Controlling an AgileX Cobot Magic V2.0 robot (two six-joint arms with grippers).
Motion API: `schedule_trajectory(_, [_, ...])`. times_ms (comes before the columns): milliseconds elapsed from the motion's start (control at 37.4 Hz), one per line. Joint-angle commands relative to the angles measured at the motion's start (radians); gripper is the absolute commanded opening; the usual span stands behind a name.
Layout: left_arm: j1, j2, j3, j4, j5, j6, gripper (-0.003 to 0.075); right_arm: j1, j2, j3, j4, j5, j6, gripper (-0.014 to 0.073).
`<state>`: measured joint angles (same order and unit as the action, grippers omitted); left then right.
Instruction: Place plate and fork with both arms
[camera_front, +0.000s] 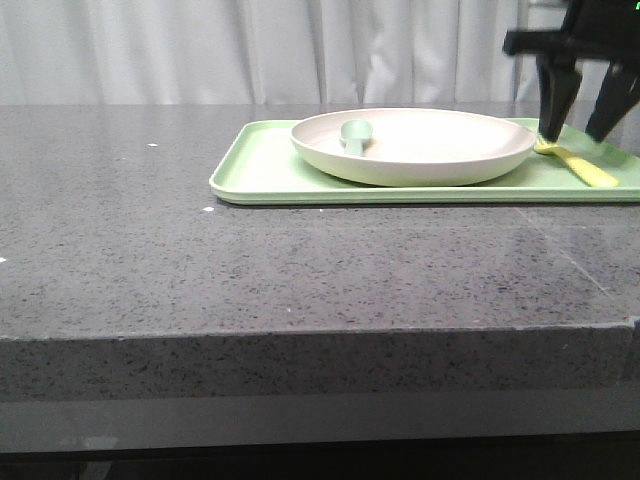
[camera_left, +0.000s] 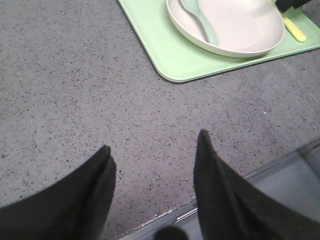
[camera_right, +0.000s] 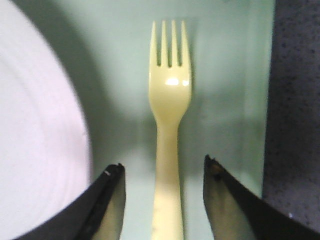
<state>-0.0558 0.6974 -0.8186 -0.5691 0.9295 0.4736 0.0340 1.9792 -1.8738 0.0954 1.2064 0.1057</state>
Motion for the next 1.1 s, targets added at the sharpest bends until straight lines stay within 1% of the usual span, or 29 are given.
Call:
schedule_trajectory(0, [0.004, -0.002, -0.025, -0.036, -0.058, 0.002, 0.0358, 0.000, -0.135, -0.025, 0.002, 0.012, -0.027, 0.0394])
schedule_trajectory(107, [0.004, -0.002, -0.025, -0.036, -0.058, 0.002, 0.0358, 0.008, -0.204, -0.025, 0.002, 0.028, -0.059, 0.0394])
schedule_trajectory(267, [0.004, -0.002, -0.025, -0.036, -0.058, 0.002, 0.0358, 0.040, -0.340, -0.024, 0.002, 0.095, -0.106, 0.0394])
schedule_trajectory(454, [0.004, -0.002, -0.025, -0.036, -0.058, 0.002, 0.0358, 0.072, -0.492, 0.031, 0.000, 0.084, -0.111, 0.0394])
schedule_trajectory(668, [0.004, -0.002, -0.025, -0.036, -0.058, 0.002, 0.0358, 0.079, -0.702, 0.220, 0.000, 0.008, -0.112, 0.0394])
schedule_trajectory(881, [0.004, -0.002, -0.025, -0.036, -0.058, 0.002, 0.0358, 0.079, -0.999, 0.530, 0.000, -0.132, -0.134, 0.0394])
schedule_trajectory(1068, [0.004, -0.002, -0.025, -0.036, -0.058, 0.002, 0.0358, 0.079, -1.189, 0.713, 0.000, -0.159, -0.138, 0.0394])
